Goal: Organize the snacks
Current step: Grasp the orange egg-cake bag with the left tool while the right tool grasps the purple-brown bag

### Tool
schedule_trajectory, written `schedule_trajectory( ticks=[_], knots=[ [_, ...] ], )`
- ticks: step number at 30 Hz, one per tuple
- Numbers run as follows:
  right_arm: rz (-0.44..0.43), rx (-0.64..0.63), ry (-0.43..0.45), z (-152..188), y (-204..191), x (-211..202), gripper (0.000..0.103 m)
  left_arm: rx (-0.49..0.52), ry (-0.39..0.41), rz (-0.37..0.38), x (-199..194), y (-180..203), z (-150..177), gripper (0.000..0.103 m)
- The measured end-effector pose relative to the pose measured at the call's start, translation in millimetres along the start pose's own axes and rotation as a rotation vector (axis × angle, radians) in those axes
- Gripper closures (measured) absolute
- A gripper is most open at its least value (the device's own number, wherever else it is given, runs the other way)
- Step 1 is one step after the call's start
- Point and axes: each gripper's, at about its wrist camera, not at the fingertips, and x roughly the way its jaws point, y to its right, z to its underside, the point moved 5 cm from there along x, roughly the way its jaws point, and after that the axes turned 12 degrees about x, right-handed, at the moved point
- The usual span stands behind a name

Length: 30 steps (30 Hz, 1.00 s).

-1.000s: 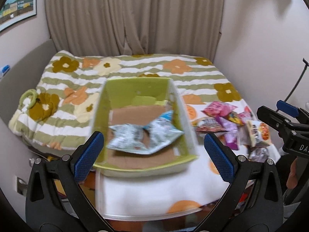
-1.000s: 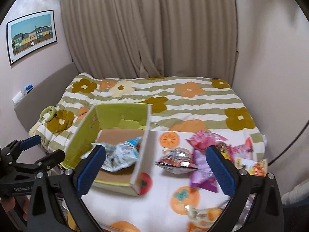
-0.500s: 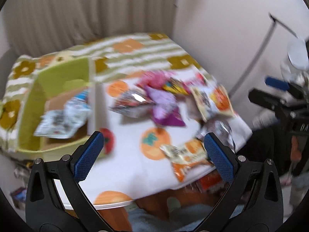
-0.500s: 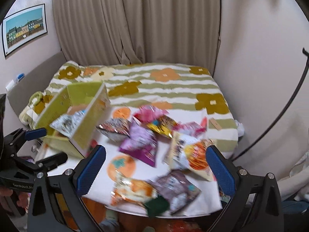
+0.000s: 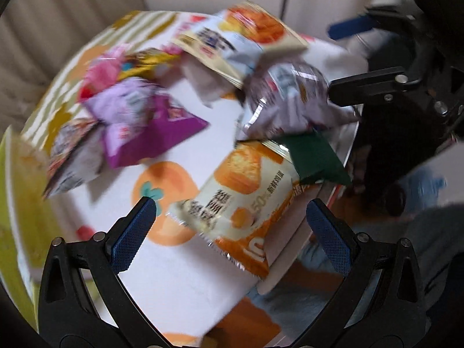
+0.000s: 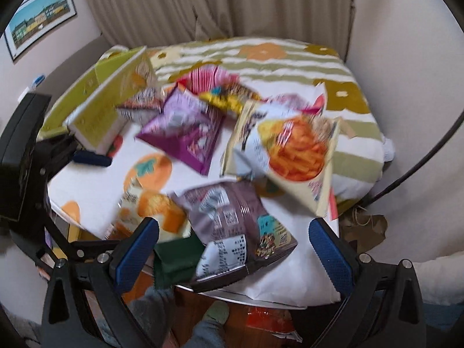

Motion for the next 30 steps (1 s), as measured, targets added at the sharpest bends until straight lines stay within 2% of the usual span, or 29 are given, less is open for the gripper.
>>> schedule_trajectory(
  ticks=[5,9,13,16,19,23,27,30],
  knots=[
    [-0.003,-0.056,-0.05,8,5,24,0.0,0.063,-0.049,0.046,29,1,0,0.0],
    [-0.019,-0.057,-0.099,12,9,42,0.0,0.084,-0.059,0.071,43,2,-1,0.001],
    [-0.046,-0.053,-0.119,12,10,53,0.0,0.087,-0.053,0.077,47,2,-2,0.015],
    [-0.051,-0.048,-0.13,11,10,60,0.0,0.072,-0.038,0.088,49,4,-3,0.022],
    [-0.066,-0.04,-0.123,8,11,63,0.0,0.056,-0.035,0.084,49,2,-1,0.028],
    [-0.076,-0.046,-0.115,4,10,64,0.002,0.056,-0.038,0.041,46,2,3,0.036],
    [-0.063,-0.08,-0.117,1,4,71,0.005,0.02,-0.048,0.021,43,-7,12,0.037],
    [-0.063,-0.102,-0.122,3,0,74,0.011,-0.012,-0.056,0.001,42,-16,18,0.037]
  ],
)
